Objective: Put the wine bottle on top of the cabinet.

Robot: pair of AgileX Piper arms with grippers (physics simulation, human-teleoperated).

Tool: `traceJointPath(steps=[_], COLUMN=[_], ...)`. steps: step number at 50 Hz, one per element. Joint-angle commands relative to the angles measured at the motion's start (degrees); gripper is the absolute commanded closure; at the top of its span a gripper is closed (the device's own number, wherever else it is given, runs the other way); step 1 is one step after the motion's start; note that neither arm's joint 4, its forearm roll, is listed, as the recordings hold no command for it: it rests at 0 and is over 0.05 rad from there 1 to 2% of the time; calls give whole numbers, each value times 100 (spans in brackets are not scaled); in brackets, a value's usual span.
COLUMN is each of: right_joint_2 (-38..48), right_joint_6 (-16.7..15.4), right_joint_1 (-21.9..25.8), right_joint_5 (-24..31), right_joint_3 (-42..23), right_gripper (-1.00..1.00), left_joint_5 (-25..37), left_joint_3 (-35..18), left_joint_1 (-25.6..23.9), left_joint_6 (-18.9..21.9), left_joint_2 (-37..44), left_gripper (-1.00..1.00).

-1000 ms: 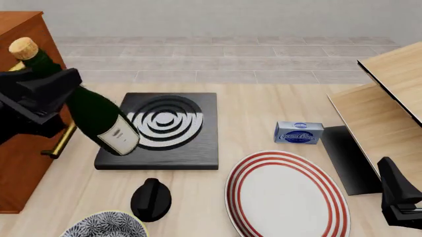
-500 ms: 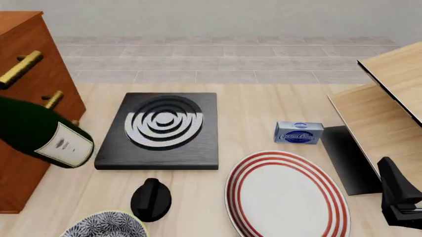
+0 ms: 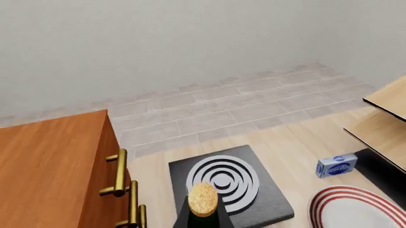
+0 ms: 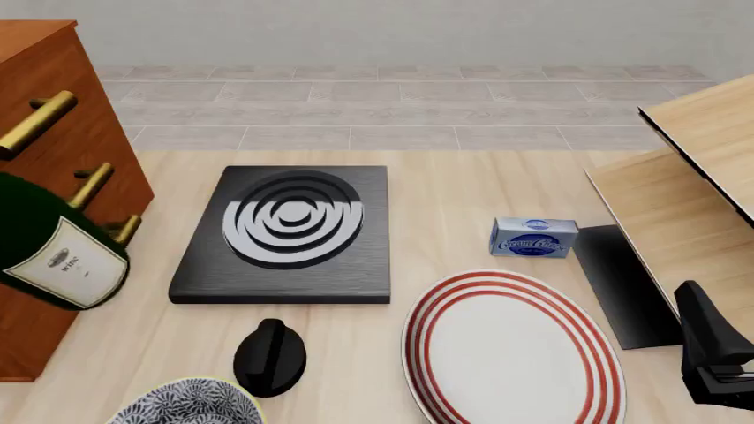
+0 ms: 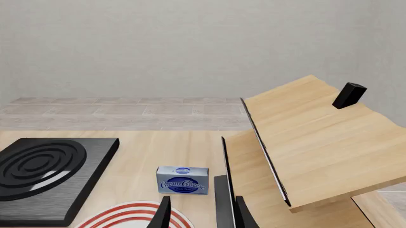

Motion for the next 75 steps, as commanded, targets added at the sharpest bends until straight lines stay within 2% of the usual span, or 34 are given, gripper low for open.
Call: traceJointPath(steps=[1, 4, 8, 11, 16, 27, 35, 45, 47, 48, 54, 62, 70, 75], right_joint_2=[0, -1, -2, 1, 2, -2, 0, 2, -1, -4, 0, -1, 0, -1], right_joint_6=[0, 0, 1, -1, 0, -1, -1, 1, 0, -2, -1, 1, -2, -2], right_joint_1=[-1, -1, -1, 0, 0, 0, 1, -2, -1, 0, 0, 0, 1, 0], right_joint_5=[0, 1, 1, 0, -1, 1, 0, -1, 1, 2, 0, 0, 0, 0], right_joint_3=[0, 0, 0, 0, 0, 0, 0, 0, 0, 0, 0, 0, 0, 0], right_gripper=[-100, -100, -100, -100, -100, -100, -100, -100, -100, -100, -100, -100, -100, -100], left_joint_5=[650, 745, 908, 934, 1010, 1262, 1246, 1216, 1115, 1157, 1255, 1249, 1409, 1442], left_joint_3=[-831, -971, -1427, -1566, -1780, -2707, -2924, -3369, -3523, -3549, -3816, -3904, -4384, -4509], left_joint_1=[61, 182, 376, 441, 512, 824, 1059, 1508, 1826, 1789, 1832, 1987, 2063, 2141], left_joint_6=[217, 246, -170, -296, -182, 85, 109, 413, 546, 674, 677, 762, 710, 798], left_joint_2=[439, 560, 793, 892, 1090, 1733, 1944, 2404, 2498, 2509, 2607, 2686, 2830, 2895], left_gripper=[100, 100, 100, 100, 100, 100, 100, 100, 100, 100, 100, 100, 100, 100])
